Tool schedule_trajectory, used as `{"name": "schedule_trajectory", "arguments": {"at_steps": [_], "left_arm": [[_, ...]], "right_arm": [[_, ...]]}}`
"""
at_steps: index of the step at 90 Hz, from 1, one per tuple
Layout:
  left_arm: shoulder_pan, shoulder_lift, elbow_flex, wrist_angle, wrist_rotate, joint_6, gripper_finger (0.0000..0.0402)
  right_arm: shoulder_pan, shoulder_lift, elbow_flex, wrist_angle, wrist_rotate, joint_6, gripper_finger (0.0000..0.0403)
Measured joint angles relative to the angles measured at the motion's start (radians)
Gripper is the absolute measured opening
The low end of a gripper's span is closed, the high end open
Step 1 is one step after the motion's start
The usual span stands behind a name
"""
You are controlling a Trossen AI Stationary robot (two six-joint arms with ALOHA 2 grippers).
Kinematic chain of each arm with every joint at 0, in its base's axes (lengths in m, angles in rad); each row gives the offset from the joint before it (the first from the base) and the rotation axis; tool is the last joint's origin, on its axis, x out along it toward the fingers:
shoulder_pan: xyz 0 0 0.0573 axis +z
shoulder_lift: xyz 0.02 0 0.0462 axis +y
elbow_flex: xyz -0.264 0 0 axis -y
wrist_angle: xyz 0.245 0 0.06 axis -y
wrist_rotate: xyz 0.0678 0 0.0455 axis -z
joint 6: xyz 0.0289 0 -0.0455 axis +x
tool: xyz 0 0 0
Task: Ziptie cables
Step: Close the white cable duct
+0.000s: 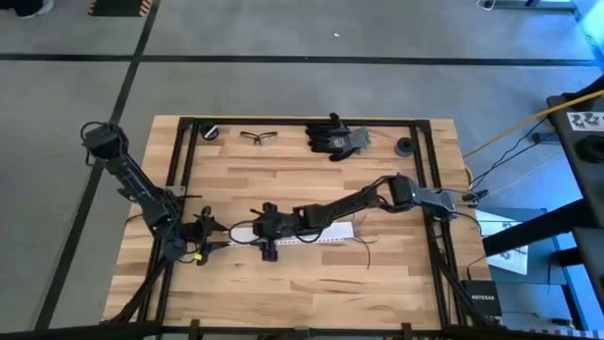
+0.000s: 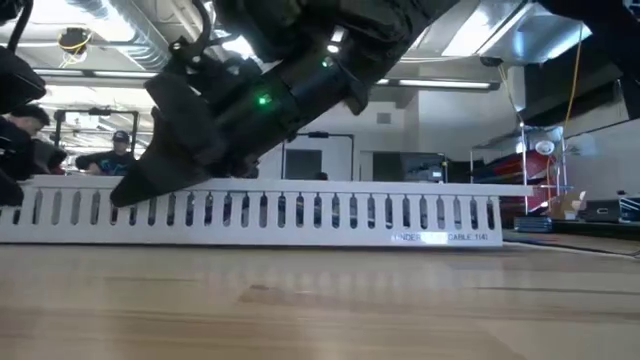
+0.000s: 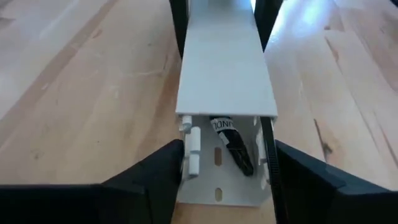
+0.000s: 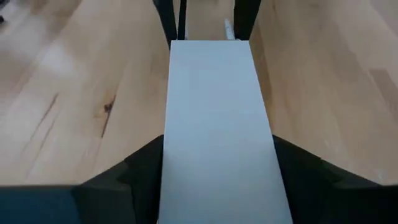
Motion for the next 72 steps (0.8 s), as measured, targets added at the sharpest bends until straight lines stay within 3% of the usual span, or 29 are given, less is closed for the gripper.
{"name": "schedule_trajectory", "arguments": {"at_steps": [25,59,72], "left_arm": [[0.044,0.002,0.0,0.054,0.037,0.1,0.0209],[0.065,0.002,0.0,0.037,0.04,0.033,0.021],[0.116,0.003,0.004,0.03,0.091,0.025,0.0214]], "right_arm": [[-0.002,0.039,0.046,0.01,0.0,-0.015,0.0225],[-0.004,0.039,0.053,-0.048,-0.004,-0.022,0.0225],[-0.005,0.036,0.055,-0.082,0.0,-0.035,0.0225]]}}
